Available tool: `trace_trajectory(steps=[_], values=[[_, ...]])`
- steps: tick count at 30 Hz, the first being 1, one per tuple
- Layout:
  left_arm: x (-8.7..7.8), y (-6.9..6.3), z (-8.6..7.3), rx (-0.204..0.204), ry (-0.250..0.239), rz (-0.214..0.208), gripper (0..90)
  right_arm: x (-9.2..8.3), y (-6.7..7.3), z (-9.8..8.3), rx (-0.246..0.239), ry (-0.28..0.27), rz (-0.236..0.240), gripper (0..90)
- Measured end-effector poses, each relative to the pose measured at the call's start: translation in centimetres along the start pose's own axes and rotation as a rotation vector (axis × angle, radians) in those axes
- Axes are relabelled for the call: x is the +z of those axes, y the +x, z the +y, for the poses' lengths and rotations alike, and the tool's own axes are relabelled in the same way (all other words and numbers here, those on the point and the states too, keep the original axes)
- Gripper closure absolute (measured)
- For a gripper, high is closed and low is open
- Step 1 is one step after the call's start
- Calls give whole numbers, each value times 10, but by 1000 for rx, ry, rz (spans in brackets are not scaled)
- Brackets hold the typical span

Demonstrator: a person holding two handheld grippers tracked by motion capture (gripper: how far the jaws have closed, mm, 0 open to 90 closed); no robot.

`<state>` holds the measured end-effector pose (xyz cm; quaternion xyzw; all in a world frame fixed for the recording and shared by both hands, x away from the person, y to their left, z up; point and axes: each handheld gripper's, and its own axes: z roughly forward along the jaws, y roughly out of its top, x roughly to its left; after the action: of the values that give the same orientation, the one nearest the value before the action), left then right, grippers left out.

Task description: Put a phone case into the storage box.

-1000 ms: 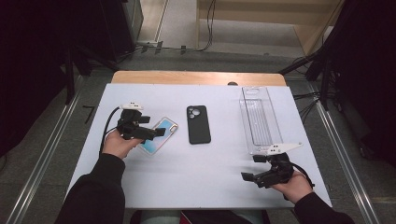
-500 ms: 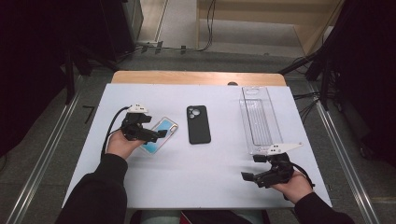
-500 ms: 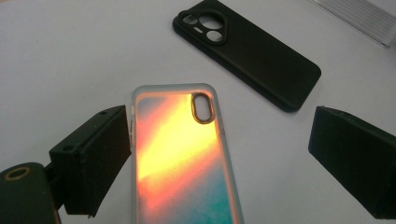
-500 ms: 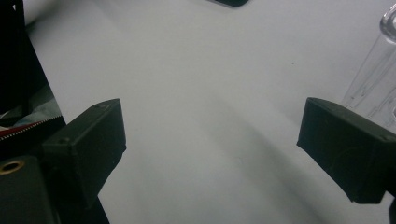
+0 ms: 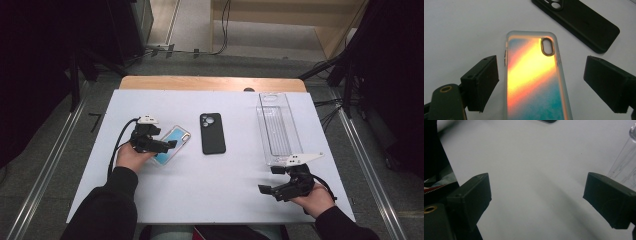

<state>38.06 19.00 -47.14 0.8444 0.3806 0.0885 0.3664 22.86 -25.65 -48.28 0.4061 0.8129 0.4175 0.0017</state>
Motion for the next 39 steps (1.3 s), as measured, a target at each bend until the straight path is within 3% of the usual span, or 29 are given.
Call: trace_trajectory(steps=[12,20,27,28,30,39], values=[[12,0,-9,5,7,31,122,0,0,0,-3,4,0,62],[23,-2,-15,26,64,59,123,0,0,0,-3,5,-1,62],[26,-6,-17,56,54,89,110,0,0,0,-4,3,-1,62],[28,-9,-18,85,61,114,108,0,0,0,-4,4,-2,62],[29,-12,-19,99,61,127,103,0,0,0,-4,4,-2,62],[29,-12,-25,97,13,133,103,0,0,-1,-4,6,-6,62]])
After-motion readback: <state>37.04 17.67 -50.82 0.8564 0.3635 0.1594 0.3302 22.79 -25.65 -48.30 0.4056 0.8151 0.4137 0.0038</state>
